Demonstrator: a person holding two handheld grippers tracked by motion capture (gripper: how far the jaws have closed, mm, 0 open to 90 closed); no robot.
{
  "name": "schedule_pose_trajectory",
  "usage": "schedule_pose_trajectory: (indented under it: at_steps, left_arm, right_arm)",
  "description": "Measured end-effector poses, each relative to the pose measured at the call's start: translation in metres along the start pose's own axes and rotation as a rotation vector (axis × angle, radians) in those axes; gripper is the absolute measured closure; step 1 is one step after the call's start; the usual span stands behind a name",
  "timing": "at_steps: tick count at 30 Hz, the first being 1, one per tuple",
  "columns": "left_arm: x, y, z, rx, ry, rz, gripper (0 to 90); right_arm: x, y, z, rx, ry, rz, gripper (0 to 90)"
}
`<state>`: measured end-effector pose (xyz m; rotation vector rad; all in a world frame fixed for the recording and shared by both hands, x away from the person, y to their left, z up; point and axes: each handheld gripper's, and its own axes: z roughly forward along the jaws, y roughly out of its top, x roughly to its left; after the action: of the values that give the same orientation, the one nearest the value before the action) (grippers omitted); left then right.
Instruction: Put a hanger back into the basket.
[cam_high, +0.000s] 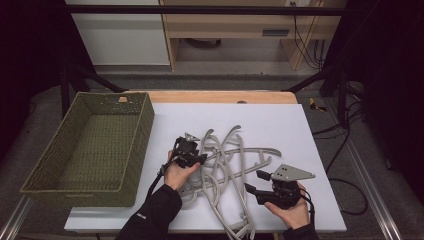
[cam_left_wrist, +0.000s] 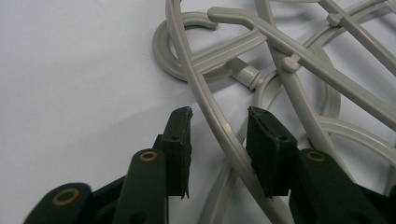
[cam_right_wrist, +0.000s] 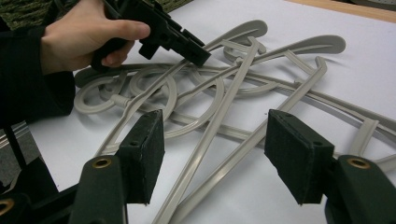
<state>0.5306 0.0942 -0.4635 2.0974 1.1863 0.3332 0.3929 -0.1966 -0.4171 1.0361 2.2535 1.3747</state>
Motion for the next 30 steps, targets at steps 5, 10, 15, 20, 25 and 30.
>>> schedule_pose_trajectory:
  at_steps: [5,10,15,20,25,30]
  left_arm:
    - [-0.005,0.005,0.008,0.024,-0.010,-0.014,62.2]
    - [-0.011,0.011,0.011,0.045,-0.005,-0.043,68.1]
    - [-0.014,0.013,0.014,0.054,-0.013,-0.076,71.1]
    - [-0.014,0.014,0.010,0.052,0.001,-0.099,73.7]
    - [-0.011,0.018,-0.003,0.016,0.013,-0.111,79.4]
    - [-0.021,0.026,-0.010,0.001,0.034,-0.051,81.8]
  right_arm:
    - [0.001,0.000,0.001,0.000,0.003,-0.007,37.8]
    - [0.000,0.000,0.000,0.002,0.004,-0.010,37.8]
    - [0.000,0.000,0.000,0.002,0.006,-0.005,37.7]
    - [0.000,0.000,0.000,0.004,0.002,-0.006,37.9]
    - [0.000,0.000,0.000,0.002,0.004,-0.003,37.9]
    - [-0.001,0.000,-0.001,0.000,0.003,-0.006,38.3]
